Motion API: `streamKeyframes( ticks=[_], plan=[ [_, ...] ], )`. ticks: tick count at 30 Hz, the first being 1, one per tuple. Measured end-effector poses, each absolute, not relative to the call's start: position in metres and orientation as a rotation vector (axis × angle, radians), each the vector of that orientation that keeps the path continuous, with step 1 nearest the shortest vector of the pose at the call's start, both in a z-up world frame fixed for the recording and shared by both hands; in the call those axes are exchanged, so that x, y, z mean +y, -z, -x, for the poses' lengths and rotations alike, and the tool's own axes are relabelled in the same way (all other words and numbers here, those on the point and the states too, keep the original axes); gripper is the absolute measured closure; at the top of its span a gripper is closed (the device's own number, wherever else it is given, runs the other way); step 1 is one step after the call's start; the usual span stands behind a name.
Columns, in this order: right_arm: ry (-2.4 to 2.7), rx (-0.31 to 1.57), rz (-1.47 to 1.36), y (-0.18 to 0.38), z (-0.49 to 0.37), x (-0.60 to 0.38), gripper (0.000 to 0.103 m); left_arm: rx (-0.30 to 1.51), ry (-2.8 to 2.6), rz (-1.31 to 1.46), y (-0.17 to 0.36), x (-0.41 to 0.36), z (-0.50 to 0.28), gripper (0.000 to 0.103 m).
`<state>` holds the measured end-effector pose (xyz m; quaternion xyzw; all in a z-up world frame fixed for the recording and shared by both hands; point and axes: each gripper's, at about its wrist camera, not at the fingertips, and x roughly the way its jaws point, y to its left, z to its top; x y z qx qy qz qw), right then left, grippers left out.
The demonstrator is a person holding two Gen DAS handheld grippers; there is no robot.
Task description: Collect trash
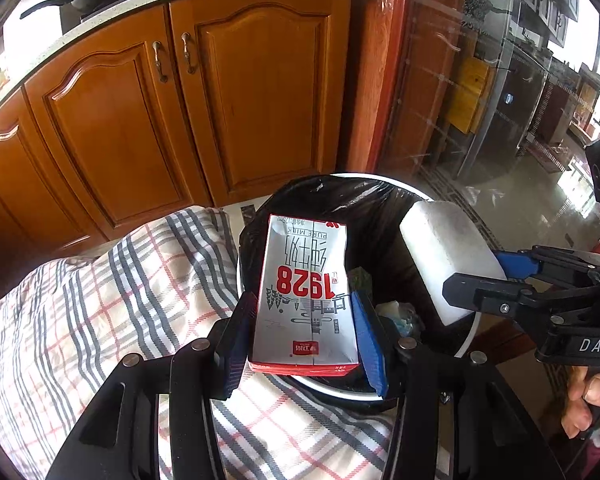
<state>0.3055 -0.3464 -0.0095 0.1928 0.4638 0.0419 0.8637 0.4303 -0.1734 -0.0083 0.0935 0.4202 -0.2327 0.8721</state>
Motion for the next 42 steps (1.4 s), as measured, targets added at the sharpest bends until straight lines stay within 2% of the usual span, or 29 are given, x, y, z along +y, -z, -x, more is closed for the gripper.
streamKeyframes(
  ticks=[8,11,13,19,23,34,42],
  plan=[
    [-0.079,0.966,-0.405,0.008,-0.308,-0.348,0.043,0.896,0.488,-0.183,0.008,-0.174,-0.434,0.055],
    [-0.075,0.96,-0.424,0.007,-0.307,-0.35,0.035,0.899,0.484,-0.167,0.005,-0.171,-0.433,0.049],
    [-0.067,0.951,-0.434,0.005,-0.305,-0.351,0.034,0.893,0.481,-0.153,0.002,-0.167,-0.43,0.045],
    [-0.066,0.92,-0.471,0.0,-0.292,-0.352,0.03,0.86,0.462,-0.083,-0.005,-0.14,-0.411,0.042],
    [-0.068,0.885,-0.501,-0.003,-0.279,-0.348,0.029,0.859,0.454,-0.001,-0.004,-0.116,-0.391,0.036],
    [-0.084,0.792,-0.602,-0.003,-0.232,-0.315,0.027,0.839,0.437,0.177,0.005,-0.06,-0.32,0.033],
    [-0.035,0.723,-0.576,-0.007,-0.19,-0.283,0.017,0.808,0.419,0.229,0.016,-0.026,-0.262,0.031]
  ],
)
